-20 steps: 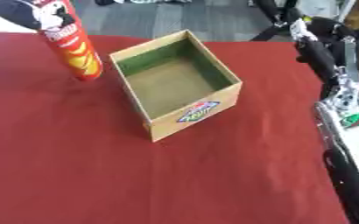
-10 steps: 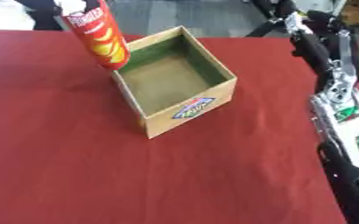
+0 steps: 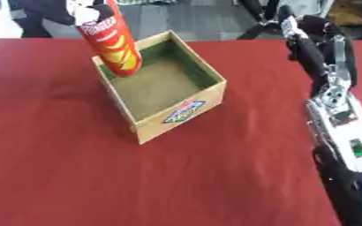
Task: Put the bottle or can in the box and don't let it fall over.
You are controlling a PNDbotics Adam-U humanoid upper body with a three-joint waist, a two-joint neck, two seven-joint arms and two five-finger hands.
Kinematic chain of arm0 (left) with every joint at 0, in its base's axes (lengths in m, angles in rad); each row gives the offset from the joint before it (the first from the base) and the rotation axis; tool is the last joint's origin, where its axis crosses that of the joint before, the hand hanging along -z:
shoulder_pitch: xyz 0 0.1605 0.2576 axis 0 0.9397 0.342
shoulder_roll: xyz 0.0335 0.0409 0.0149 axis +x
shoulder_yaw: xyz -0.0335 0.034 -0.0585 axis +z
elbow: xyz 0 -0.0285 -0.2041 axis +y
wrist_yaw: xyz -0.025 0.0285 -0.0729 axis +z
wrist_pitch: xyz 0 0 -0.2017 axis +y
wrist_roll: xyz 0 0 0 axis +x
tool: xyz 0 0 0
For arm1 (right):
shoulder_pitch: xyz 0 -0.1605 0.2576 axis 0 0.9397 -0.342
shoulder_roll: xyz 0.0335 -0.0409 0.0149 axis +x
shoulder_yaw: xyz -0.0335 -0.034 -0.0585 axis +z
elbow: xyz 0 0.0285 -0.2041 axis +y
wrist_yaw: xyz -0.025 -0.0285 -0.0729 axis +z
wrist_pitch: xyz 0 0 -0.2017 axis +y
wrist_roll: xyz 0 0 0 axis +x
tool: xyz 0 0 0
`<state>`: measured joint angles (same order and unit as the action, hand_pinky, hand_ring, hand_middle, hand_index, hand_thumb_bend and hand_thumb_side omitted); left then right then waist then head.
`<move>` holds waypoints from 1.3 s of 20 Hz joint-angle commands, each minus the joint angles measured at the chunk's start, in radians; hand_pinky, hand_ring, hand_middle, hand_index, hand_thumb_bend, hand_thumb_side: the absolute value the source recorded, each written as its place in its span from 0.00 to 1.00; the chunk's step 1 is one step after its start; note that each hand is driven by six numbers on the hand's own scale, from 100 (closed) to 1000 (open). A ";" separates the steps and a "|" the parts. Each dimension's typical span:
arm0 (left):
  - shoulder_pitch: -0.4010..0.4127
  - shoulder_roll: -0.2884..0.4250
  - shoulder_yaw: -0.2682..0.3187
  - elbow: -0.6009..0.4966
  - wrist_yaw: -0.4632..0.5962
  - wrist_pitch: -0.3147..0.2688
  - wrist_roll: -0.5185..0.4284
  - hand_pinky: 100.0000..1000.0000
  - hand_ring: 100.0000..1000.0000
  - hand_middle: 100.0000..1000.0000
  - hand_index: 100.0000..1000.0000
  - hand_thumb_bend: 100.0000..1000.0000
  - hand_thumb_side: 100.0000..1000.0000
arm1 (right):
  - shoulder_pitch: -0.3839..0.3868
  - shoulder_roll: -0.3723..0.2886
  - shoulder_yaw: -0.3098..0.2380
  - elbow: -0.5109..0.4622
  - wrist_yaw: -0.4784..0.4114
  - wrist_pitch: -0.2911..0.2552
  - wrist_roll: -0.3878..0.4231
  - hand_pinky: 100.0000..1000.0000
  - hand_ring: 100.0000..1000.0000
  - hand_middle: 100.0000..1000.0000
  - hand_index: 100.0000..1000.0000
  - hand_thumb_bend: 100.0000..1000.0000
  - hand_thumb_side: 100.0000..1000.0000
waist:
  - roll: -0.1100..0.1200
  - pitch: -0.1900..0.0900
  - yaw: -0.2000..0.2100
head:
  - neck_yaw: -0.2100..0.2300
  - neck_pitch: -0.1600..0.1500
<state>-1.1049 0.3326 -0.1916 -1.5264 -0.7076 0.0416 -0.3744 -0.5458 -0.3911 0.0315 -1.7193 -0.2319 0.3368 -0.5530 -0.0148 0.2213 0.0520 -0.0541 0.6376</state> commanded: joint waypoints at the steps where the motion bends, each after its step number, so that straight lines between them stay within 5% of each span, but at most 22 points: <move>1: -0.014 0.001 0.012 -0.008 -0.018 0.000 0.004 0.14 0.00 0.00 0.01 0.31 0.00 | -0.023 -0.011 -0.010 -0.029 0.004 -0.002 -0.007 0.54 0.74 0.84 0.74 0.40 0.43 | 0.002 -0.008 -0.017 | 0.011 -0.034; 18: -0.001 -0.042 0.056 0.162 -0.080 -0.014 0.123 0.12 0.00 0.00 0.01 0.33 0.00 | -0.041 -0.015 -0.021 -0.041 -0.007 -0.006 -0.042 0.54 0.75 0.86 0.75 0.40 0.44 | 0.026 0.033 -0.082 | 0.055 -0.106; 26: 0.005 -0.050 0.063 0.217 -0.074 -0.030 0.158 0.16 0.00 0.05 0.04 0.34 0.00 | -0.044 -0.016 -0.017 -0.042 -0.009 -0.005 -0.042 0.54 0.75 0.86 0.74 0.39 0.44 | 0.030 0.040 -0.084 | 0.058 -0.100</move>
<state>-1.0812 0.2762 -0.1432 -1.3019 -0.7842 0.0146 -0.2251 -0.5717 -0.3909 0.0192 -1.7409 -0.2364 0.3319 -0.5934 0.0161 0.2789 -0.0317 0.0014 0.5465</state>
